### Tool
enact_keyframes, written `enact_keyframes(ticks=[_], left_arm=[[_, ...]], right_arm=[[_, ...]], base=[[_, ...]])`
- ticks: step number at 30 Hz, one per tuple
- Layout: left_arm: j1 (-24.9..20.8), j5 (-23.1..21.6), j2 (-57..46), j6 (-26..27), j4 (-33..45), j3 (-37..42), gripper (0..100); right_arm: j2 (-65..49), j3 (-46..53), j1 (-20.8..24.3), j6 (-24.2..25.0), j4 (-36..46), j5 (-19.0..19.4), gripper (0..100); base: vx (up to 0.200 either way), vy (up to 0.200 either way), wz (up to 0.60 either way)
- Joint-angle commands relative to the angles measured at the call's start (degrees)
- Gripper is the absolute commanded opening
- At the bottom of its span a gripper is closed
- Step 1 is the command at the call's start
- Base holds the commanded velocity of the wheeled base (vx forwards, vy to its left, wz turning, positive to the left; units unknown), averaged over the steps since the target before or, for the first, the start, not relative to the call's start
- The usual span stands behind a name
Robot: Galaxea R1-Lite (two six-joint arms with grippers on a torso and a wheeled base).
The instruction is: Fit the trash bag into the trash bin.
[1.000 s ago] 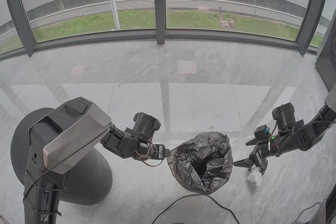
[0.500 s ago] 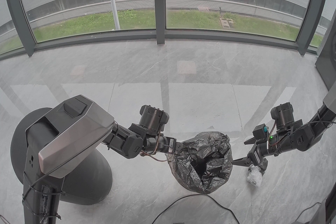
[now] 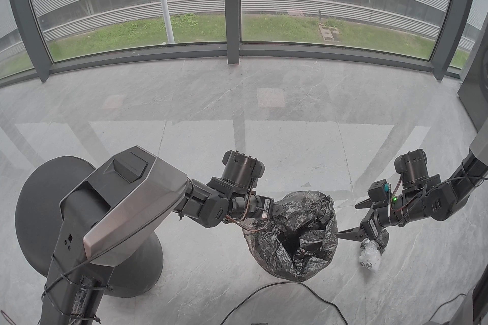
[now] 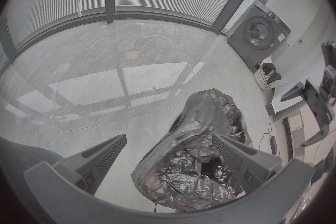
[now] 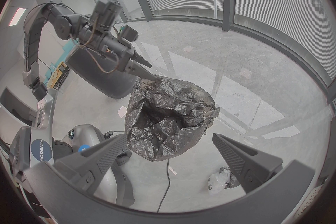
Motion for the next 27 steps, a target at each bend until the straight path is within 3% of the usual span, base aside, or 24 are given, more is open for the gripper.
enact_keyframes(ticks=[1, 4, 14, 27], left_arm=[[-0.1, 0.1, 4.1, 0.1, 1.2, -2.6, 100], [-0.1, 0.1, 4.9, 0.1, 1.5, -3.2, 100], [2.9, 1.5, 12.6, -0.1, 1.6, -20.1, 100], [6.0, 2.0, 13.8, -0.1, 3.0, -18.7, 100]], right_arm=[[0.2, 0.2, 0.0, 0.0, -0.1, 0.0, 100], [0.2, 0.2, -0.1, 0.0, -0.2, 0.1, 100], [0.2, 0.2, -0.1, 0.0, -0.2, 0.0, 100], [0.9, 0.3, 0.2, 0.0, -0.2, 0.0, 100]], base=[[0.0, 0.0, 0.0], [0.0, 0.0, 0.0], [0.0, 0.0, 0.0], [0.0, 0.0, 0.0]])
